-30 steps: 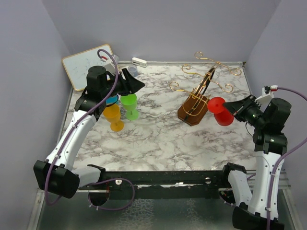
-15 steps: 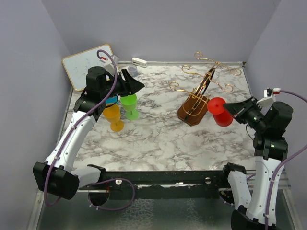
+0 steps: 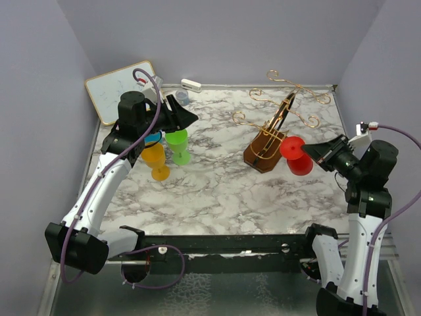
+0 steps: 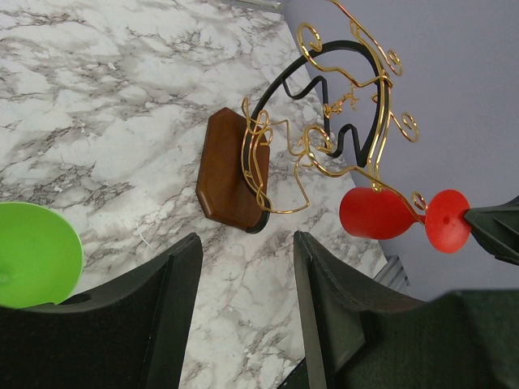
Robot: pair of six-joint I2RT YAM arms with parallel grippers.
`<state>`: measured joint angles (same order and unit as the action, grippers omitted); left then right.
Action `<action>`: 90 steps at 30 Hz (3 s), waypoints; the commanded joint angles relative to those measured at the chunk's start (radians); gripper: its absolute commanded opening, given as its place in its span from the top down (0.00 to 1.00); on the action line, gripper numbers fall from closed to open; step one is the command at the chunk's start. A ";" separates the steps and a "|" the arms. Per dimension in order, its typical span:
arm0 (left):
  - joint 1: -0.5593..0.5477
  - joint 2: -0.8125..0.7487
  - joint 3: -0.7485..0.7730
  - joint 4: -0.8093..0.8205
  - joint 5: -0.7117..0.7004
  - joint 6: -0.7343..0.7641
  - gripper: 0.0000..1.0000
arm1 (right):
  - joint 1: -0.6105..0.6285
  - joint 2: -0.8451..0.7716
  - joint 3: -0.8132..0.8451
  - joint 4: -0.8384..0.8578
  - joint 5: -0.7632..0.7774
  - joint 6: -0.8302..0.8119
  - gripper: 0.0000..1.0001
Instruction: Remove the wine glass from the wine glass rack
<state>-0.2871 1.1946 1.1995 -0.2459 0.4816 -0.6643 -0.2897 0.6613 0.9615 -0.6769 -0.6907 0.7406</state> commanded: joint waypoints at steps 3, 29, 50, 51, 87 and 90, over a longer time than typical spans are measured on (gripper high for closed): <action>0.004 -0.026 -0.003 0.018 -0.006 -0.009 0.48 | -0.003 0.017 -0.040 0.091 -0.082 0.017 0.99; 0.005 -0.020 0.001 0.016 -0.020 -0.019 0.48 | -0.003 0.044 0.038 0.147 0.262 0.033 0.99; 0.004 -0.084 0.025 -0.004 0.011 -0.063 0.48 | 0.050 0.153 0.364 0.238 0.007 -0.345 0.99; 0.004 -0.093 0.025 -0.006 0.011 -0.068 0.48 | 0.059 0.172 0.382 0.249 -0.020 -0.351 0.99; 0.004 -0.231 0.066 -0.208 -0.118 -0.471 0.41 | 1.172 0.519 0.473 0.441 0.756 -1.198 0.99; 0.004 -0.260 -0.020 -0.134 -0.070 -0.578 0.41 | 1.244 0.487 0.377 0.497 0.789 -1.244 0.99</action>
<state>-0.2871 0.9714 1.2556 -0.4397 0.3813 -1.0756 0.8768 1.2167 1.4250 -0.3397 -0.0395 -0.3767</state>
